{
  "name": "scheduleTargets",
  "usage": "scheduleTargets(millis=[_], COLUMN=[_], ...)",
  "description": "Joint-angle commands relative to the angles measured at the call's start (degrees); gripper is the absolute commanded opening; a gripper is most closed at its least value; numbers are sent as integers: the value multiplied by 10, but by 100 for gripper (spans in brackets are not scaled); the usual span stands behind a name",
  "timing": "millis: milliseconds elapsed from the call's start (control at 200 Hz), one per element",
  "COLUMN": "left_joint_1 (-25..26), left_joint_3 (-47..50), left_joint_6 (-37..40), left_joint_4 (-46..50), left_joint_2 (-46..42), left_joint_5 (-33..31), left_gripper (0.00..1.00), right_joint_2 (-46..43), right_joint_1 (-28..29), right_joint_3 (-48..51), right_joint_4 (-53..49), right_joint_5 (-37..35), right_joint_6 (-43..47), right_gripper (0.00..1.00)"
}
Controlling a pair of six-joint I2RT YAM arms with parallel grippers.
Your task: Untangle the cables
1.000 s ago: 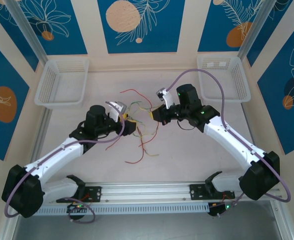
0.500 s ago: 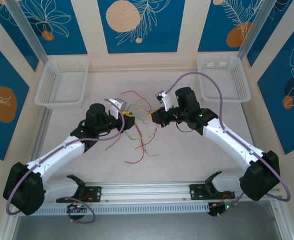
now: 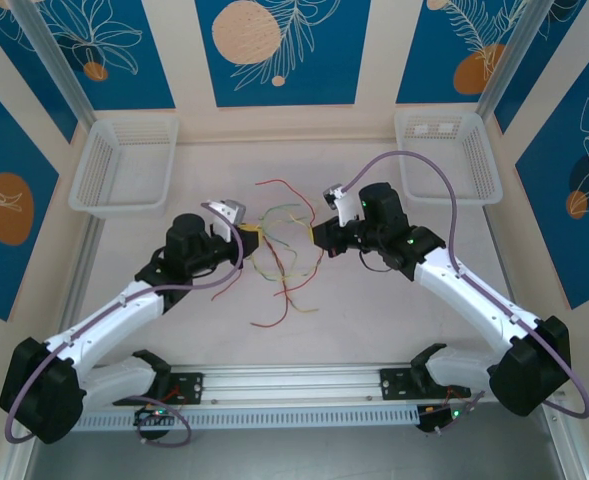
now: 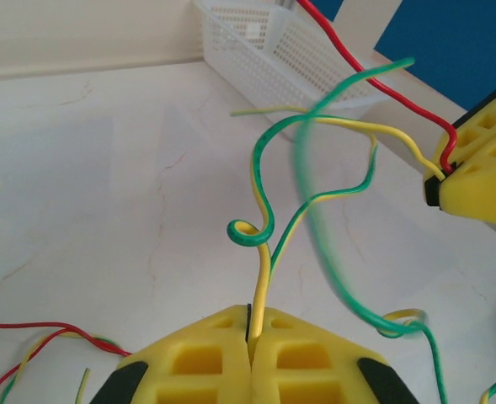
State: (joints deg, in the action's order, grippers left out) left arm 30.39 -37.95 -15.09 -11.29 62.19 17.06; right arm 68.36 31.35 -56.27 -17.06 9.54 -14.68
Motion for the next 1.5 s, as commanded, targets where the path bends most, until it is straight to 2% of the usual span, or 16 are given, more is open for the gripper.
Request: scheduleTargets(millis=[0, 60, 235, 470, 645, 805, 895, 1090, 1255, 1360, 1495], left_joint_1=[-4, -13, -53, -75, -94, -101, -105, -105, -104, -103, -97], left_joint_3=[11, 26, 70, 80, 85, 91, 95, 85, 78, 60, 44], left_joint_6=[-9, -28, -76, -71, -73, -70, -71, -70, -59, -40, -6], left_joint_4=[-1, -21, -72, -31, -21, -12, -13, -24, -30, -18, -3], left_joint_2=[-9, -11, -25, -64, -76, -85, -89, -61, -53, -40, -28], left_joint_5=[-78, -102, -79, -93, -96, -124, -125, -74, -55, -5, 37], left_gripper=[0, 0, 0, 0, 0, 0, 0, 0, 0, 0, 0], right_joint_2=[-9, -9, -14, -39, -47, -54, -60, -35, -2, 13, 26], right_joint_1=[-8, -11, -14, -47, -81, -89, -106, -95, -77, -75, -58], right_joint_3=[11, 11, 17, 38, 55, 56, 67, 69, 51, 45, 34], right_joint_4=[19, 24, 24, 11, 23, 7, 22, 55, 54, 65, 82], right_joint_5=[-45, -50, -51, -86, -29, -60, -33, 36, 25, 41, 43], right_joint_6=[-17, -21, -19, -42, -56, -60, -72, -68, -62, -68, -62], right_gripper=[0, 0, 0, 0, 0, 0, 0, 4, 7, 19, 28])
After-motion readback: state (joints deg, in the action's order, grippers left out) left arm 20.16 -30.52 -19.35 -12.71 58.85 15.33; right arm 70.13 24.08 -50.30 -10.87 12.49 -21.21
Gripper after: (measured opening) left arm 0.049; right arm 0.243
